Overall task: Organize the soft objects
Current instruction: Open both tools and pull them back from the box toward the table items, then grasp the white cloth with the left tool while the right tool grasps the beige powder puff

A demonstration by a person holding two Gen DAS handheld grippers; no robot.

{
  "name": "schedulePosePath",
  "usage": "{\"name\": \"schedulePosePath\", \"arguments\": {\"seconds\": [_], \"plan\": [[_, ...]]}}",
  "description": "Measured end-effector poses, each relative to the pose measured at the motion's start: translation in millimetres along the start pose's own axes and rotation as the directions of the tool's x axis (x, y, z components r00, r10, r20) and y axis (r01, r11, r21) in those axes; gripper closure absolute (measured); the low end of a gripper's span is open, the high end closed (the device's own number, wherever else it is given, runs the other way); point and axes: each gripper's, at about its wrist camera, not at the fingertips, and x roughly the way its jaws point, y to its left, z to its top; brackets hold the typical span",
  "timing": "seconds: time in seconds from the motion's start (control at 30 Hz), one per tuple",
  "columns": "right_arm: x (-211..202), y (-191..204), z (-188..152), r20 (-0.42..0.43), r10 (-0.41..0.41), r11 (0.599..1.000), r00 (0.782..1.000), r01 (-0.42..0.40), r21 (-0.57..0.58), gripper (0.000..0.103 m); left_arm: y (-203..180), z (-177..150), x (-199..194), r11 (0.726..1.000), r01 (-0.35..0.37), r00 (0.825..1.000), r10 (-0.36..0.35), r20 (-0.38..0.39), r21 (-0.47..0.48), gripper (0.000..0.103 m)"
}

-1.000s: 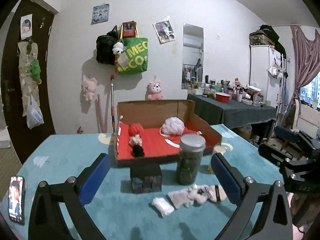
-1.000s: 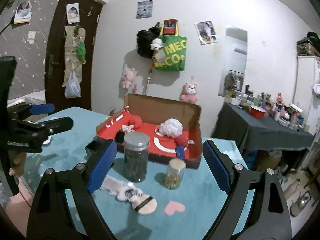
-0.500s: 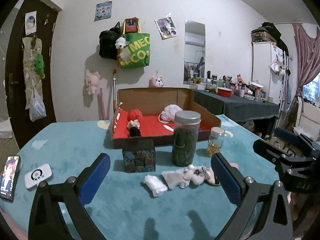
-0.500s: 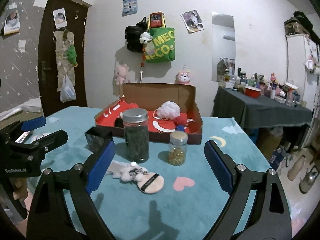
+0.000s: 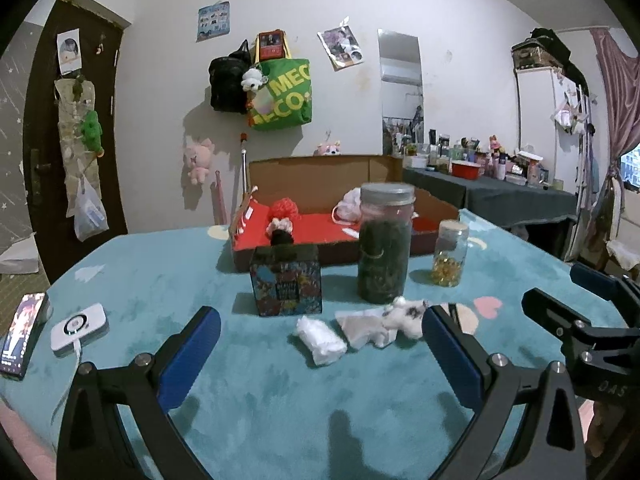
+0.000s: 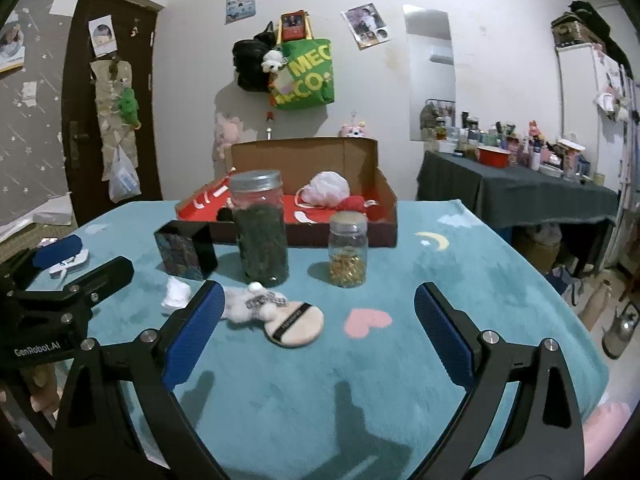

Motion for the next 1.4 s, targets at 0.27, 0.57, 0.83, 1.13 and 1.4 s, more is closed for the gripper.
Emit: {"name": "schedulePosePath", "arguments": {"seconds": [0.27,0.57,0.83,1.13,1.4], "plan": [[10,-2,-26,-0.047,-0.015,1.0,0.999,0.016,0.018,0.006,3,-22,13,0.999,-0.02,0.999,0.018,-0.04,-0.034,0.0],[24,-4,-38,-0.098,-0.006,0.999,0.995,0.009,0.033,0.006,6,-26,24,0.999,-0.03,0.997,0.027,-0.066,-0.041,0.0],[38,-1,-32,-0.141,0.018,1.0,0.99,-0.014,0.024,0.006,10,-13,51,0.998,-0.002,0.986,-0.01,-0.169,-0.07,0.0],[73,5,-9,-0.262,0.065,0.996,0.963,-0.077,-0.036,0.006,20,1,88,0.999,0.024,0.947,-0.033,-0.319,-0.032,0.011],[108,3,-2,-0.387,0.123,0.99,0.914,-0.14,-0.017,0.025,24,0,108,0.996,0.092,0.913,-0.087,-0.399,-0.008,0.051]]}}
